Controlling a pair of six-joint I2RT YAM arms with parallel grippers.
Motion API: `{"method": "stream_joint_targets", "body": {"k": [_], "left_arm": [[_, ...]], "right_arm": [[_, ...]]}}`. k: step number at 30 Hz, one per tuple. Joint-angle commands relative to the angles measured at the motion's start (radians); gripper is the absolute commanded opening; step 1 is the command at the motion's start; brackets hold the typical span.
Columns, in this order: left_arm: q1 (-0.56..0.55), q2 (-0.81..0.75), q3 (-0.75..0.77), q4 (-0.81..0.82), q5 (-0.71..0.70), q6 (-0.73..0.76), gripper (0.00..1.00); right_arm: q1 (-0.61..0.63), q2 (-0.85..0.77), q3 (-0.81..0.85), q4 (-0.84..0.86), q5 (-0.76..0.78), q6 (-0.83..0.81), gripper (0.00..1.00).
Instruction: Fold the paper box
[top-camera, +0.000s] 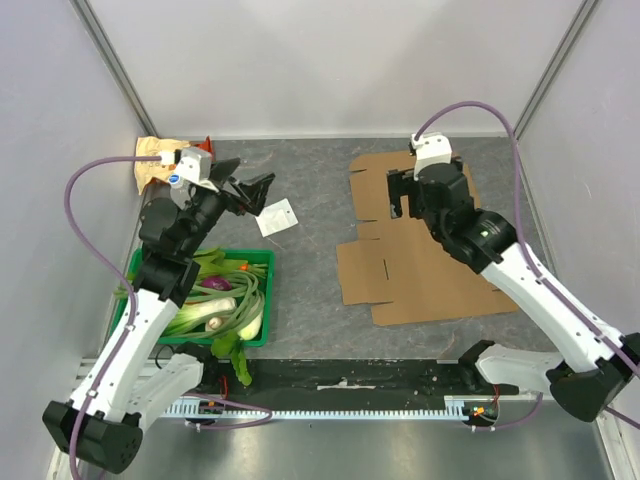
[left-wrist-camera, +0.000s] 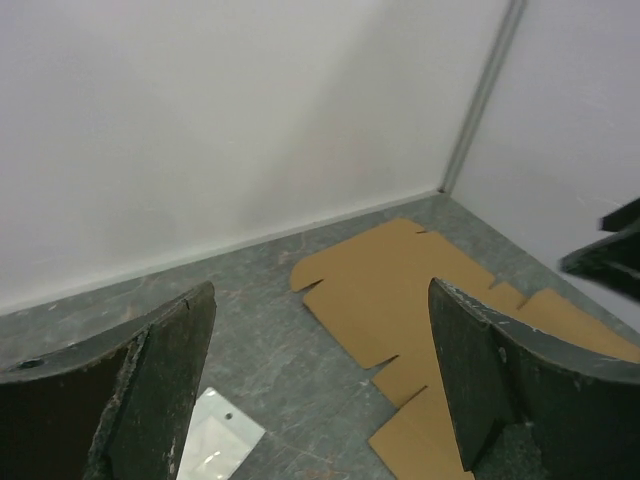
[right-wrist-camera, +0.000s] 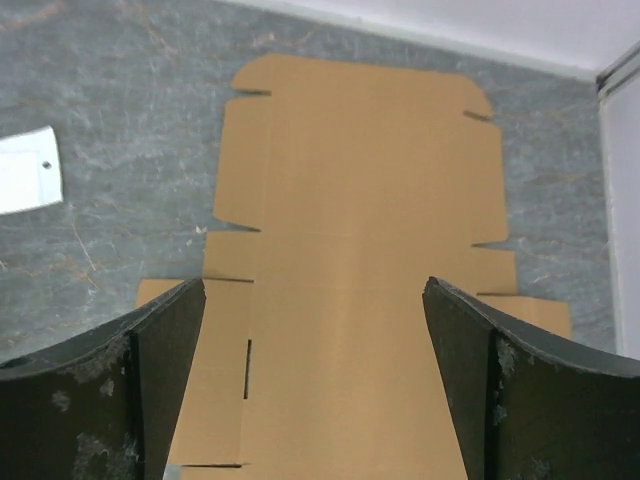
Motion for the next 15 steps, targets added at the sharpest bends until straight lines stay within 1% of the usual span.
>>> {"method": "stream_joint_targets", "body": {"k": [1,2,3,4,5,7,8,9,10,11,13,14,15], "left_arm": [[-0.094,0.098,0.101,-0.02,0.104,0.053,0.93],[-0.147,0.122,0.118,-0.071,0.107,0.062,0.93],[-0.174,0.183,0.151,-0.093,0.106,0.072,0.93],[-0.201,0.21,0.167,-0.119,0.106,0.073,0.93],[-0.259,0.249,0.182,-0.164,0.115,0.076,0.93],[-0.319,0.367,0.247,-0.232,0.119,0.084,0.93],[-0.379,0.41,0.268,-0.26,0.118,0.083,0.92],[-0.407,0.452,0.314,-0.322,0.119,0.076,0.89],[-0.436,0.548,0.339,-0.355,0.118,0.078,0.82],[-0.494,0.591,0.363,-0.395,0.104,0.081,0.81],[-0.536,0.724,0.434,-0.471,0.09,0.061,0.8],[-0.563,0.772,0.454,-0.49,0.09,0.05,0.81],[-0.573,0.809,0.49,-0.504,0.089,0.031,0.82]], "right_arm": [[-0.029,0.035,-0.081,0.06,-0.028,0.082,0.98],[-0.073,0.038,-0.093,0.06,-0.071,0.093,0.98],[-0.104,0.04,-0.105,0.059,-0.111,0.143,0.98],[-0.135,0.037,-0.145,0.07,-0.209,0.165,0.98],[-0.202,0.032,-0.165,0.07,-0.252,0.198,0.98],[-0.273,0.012,-0.238,0.073,-0.333,0.274,0.98],[-0.344,0.003,-0.263,0.07,-0.387,0.298,0.98],[-0.385,-0.012,-0.288,0.067,-0.407,0.32,0.98],[-0.429,-0.02,-0.333,0.047,-0.421,0.355,0.98],[-0.518,-0.029,-0.358,0.038,-0.441,0.37,0.98],[-0.624,-0.051,-0.43,0.024,-0.485,0.397,0.98],[-0.728,-0.055,-0.45,0.025,-0.556,0.389,0.98],[-0.77,-0.052,-0.467,0.027,-0.577,0.386,0.98]]}}
